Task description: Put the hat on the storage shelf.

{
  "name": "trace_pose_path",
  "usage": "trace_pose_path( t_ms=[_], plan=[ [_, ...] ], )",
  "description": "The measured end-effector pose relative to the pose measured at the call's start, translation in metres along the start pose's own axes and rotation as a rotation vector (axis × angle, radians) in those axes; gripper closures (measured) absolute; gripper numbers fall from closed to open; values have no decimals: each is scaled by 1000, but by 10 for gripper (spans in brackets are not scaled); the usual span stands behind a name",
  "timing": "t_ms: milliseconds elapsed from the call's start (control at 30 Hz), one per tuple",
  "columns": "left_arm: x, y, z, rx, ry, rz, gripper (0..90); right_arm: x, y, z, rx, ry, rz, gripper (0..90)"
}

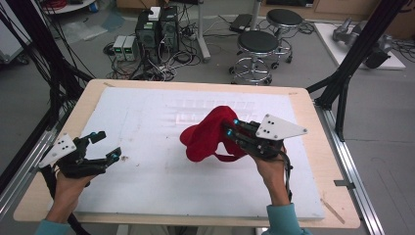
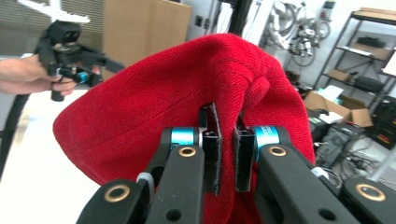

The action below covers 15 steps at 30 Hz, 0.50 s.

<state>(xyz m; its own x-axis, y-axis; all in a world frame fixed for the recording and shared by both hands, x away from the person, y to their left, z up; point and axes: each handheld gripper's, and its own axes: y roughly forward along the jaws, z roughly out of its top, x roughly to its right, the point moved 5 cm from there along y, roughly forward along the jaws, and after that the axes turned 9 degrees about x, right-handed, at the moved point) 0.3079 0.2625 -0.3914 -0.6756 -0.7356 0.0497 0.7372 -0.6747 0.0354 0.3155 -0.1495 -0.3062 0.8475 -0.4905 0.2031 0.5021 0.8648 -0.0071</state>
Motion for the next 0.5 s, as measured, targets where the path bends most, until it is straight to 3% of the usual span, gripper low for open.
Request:
trace_pose_path(
  t_ms=[267, 500],
  plan=[
    [17, 12, 16, -32, 20, -78, 150, -14, 17, -7, -56, -11, 112, 859],
    [34, 29, 33, -19, 31, -168, 151, -25, 32, -12, -65, -8, 196, 859]
  ],
)
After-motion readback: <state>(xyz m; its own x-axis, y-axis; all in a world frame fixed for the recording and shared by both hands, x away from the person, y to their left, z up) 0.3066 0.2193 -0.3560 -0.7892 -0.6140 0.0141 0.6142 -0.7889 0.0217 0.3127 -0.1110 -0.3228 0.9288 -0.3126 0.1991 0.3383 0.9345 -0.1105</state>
